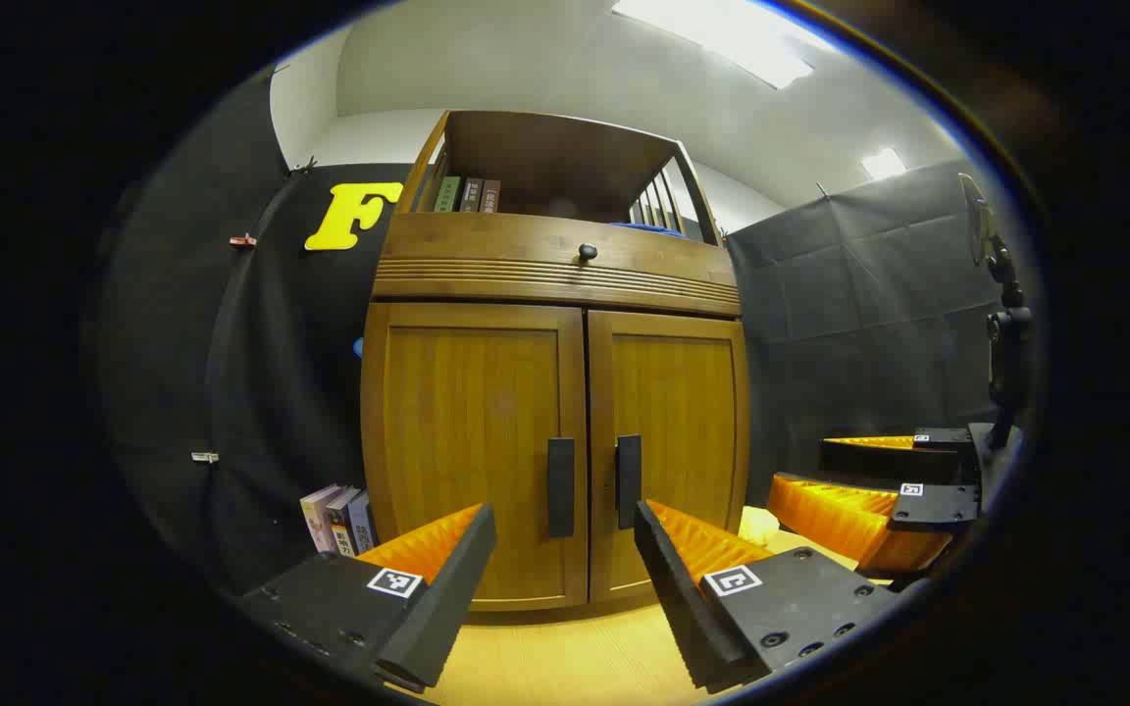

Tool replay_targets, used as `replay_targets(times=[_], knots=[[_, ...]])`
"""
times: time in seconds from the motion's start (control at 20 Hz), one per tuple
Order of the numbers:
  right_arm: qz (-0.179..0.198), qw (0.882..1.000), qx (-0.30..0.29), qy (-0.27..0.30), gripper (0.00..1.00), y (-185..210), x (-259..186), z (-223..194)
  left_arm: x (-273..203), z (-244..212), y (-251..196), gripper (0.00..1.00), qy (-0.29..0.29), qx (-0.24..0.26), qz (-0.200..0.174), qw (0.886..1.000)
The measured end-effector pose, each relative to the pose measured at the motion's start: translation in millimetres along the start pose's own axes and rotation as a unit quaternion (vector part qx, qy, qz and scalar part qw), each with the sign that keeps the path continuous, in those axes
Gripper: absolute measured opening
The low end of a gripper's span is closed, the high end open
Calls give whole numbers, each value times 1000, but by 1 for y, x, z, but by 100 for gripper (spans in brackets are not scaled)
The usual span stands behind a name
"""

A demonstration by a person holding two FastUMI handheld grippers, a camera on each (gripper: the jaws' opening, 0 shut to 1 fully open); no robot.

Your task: Open the right door of the double-door shoe cabinet with the right hand, and open the left door with the left hand.

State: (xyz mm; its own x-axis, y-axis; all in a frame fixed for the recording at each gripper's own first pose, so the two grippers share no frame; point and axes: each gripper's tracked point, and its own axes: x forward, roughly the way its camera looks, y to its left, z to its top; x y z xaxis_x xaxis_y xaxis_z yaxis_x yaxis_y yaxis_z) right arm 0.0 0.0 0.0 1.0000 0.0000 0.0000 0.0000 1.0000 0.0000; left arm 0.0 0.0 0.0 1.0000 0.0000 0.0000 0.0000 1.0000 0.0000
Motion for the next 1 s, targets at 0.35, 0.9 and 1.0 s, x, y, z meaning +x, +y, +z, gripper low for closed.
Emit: replay_targets(times=[0.35, 0.9, 1.0], knots=[[-6, 1000, 8, -1, 95, -6, -1, 1, 1, -1, -2, 89, -4, 3, 8, 1000], [-11, 1000, 6, -1, 95, -11, -3, 1, 6, 5, -7, 92, -18, 5, -1, 1000], [-10, 1000, 5, 2, 95, -11, -1, 0, 6, 4, -6, 92, -14, 10, 1, 1000]])
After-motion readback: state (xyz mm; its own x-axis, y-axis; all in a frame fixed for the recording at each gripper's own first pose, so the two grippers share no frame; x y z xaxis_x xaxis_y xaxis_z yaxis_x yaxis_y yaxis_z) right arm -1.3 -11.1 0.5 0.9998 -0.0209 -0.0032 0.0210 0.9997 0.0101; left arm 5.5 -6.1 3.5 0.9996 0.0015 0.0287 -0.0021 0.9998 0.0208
